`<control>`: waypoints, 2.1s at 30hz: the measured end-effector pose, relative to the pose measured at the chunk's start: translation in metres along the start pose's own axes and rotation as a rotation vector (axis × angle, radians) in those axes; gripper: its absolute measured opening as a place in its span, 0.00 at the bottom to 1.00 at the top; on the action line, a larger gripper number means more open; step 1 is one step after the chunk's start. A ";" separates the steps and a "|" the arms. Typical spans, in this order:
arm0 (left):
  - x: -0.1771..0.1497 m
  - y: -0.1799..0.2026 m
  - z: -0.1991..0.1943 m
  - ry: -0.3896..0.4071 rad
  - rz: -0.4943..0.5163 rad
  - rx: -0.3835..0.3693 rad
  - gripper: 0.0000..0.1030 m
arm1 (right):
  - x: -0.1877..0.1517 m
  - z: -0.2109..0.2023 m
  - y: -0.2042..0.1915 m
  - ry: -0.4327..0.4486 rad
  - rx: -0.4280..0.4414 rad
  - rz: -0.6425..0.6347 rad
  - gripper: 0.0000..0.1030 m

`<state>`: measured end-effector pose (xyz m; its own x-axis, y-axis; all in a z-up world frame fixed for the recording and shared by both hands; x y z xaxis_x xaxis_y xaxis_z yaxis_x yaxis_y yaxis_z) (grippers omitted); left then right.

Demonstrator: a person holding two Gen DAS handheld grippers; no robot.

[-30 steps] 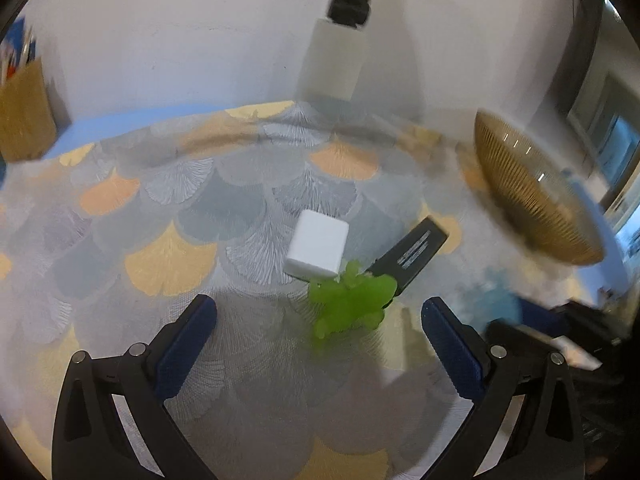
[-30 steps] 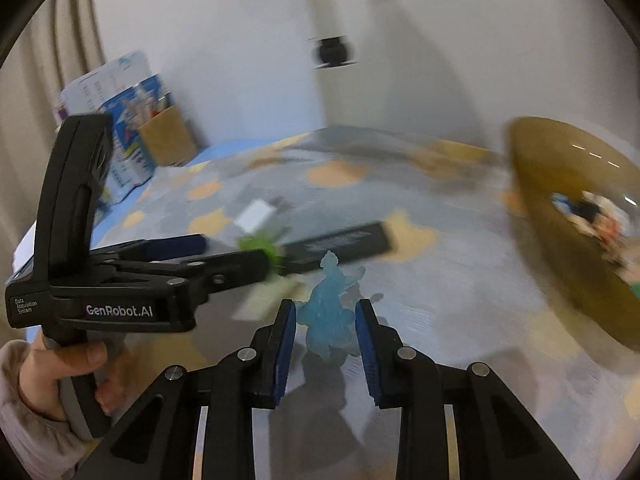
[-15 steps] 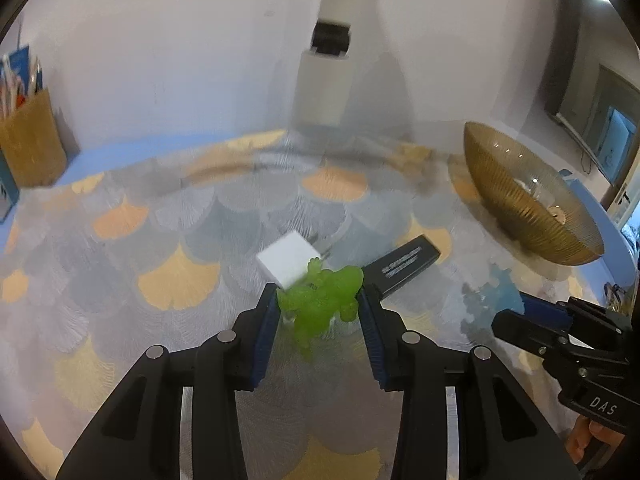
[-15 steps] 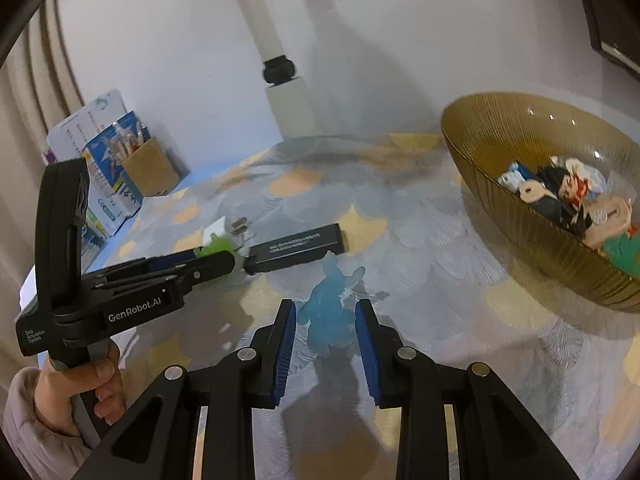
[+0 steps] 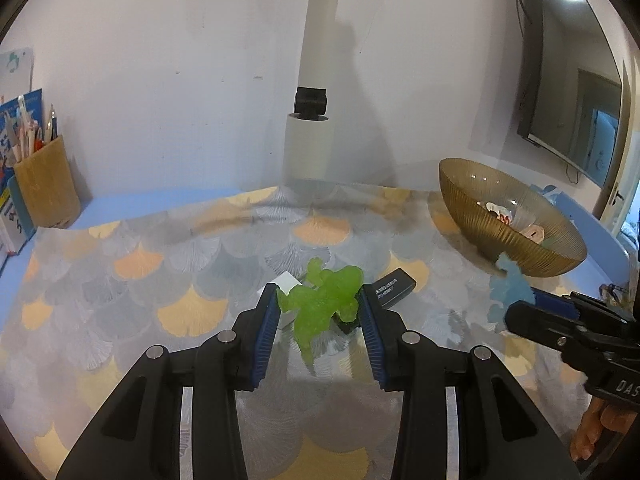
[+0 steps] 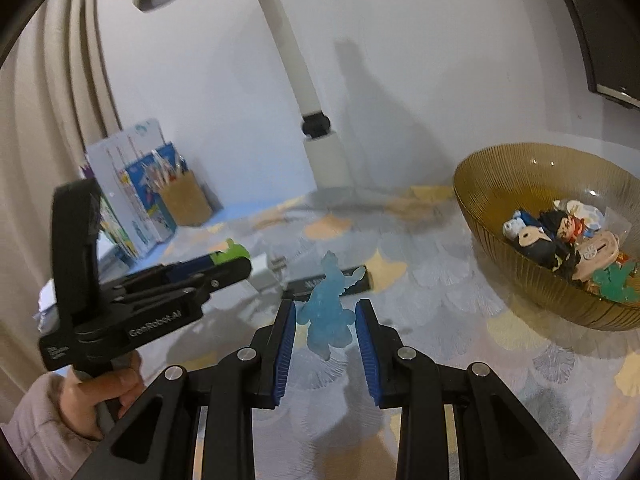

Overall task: Organize rigid objects
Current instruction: 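Carry the green toy and blue figure over the amber bowl, then open both grippers to drop the green toy and blue figure into the bowl, then move both open grippers back to the white charger and black USB stick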

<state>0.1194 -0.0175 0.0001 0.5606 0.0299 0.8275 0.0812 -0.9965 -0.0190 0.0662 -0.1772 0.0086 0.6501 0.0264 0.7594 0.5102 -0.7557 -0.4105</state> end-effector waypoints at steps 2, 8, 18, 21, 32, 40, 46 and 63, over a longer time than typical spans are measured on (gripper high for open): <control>0.000 -0.003 0.003 -0.016 -0.019 0.002 0.36 | 0.002 -0.005 -0.003 0.026 0.017 -0.010 0.29; 0.004 -0.006 -0.008 0.039 -0.063 -0.036 0.36 | 0.005 -0.012 -0.006 0.075 0.045 0.012 0.29; 0.065 0.042 -0.017 0.118 -0.040 -0.084 0.36 | 0.052 -0.045 0.025 0.151 0.039 0.079 0.29; 0.088 0.070 -0.019 0.145 -0.027 -0.131 0.36 | 0.070 -0.058 0.044 0.164 0.005 0.084 0.29; 0.138 0.171 -0.007 0.161 0.053 -0.247 0.36 | 0.110 -0.113 0.120 0.205 -0.134 0.137 0.29; 0.148 0.212 0.020 0.110 0.073 -0.307 0.36 | 0.107 -0.135 0.169 0.200 -0.203 0.215 0.29; 0.131 0.231 0.035 0.012 0.141 -0.356 1.00 | 0.099 -0.130 0.182 0.145 -0.187 0.227 0.88; 0.132 0.141 0.019 0.030 0.116 -0.163 0.99 | 0.106 -0.132 0.152 0.185 -0.197 0.240 1.00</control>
<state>0.2203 -0.1524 0.0965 0.5335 -0.0855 0.8415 -0.1182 -0.9926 -0.0259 0.1387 -0.3759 0.0937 0.6164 -0.2725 0.7388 0.2249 -0.8382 -0.4969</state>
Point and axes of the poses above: each gripper's, at about its wrist camera, not at the fingertips, and z roughly the way its jaws point, y to its right, x to its top, the point moved 8 cm from there along z, roughly the way its jaws point, and after that the axes turned 13 degrees about x, right-handed, at the moved point
